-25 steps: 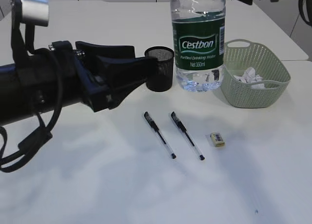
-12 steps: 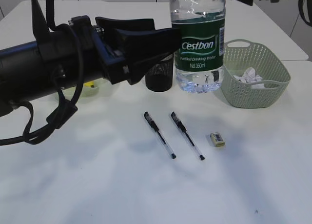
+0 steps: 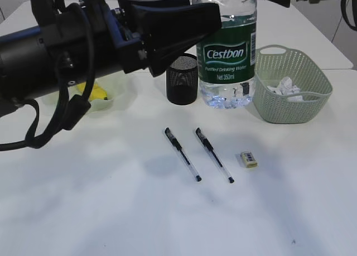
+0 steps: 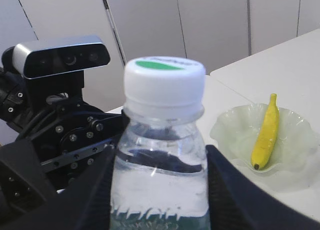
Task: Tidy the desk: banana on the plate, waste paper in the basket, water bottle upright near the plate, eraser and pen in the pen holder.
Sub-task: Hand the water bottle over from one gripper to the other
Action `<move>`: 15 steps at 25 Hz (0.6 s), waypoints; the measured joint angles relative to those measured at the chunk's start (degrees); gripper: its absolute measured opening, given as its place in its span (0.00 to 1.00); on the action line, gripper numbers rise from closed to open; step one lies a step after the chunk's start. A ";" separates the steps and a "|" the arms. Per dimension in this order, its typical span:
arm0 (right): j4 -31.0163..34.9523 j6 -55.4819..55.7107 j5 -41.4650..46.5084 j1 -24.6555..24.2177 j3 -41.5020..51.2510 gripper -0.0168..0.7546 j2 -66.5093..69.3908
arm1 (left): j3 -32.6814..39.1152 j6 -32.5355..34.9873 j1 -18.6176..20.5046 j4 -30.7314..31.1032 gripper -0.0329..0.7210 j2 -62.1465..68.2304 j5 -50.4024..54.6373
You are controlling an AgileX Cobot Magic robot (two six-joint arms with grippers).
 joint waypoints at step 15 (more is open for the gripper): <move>0.00 -2.00 2.70 0.04 0.00 0.49 0.00 | -3.72 -4.70 0.00 3.30 0.83 5.28 -3.73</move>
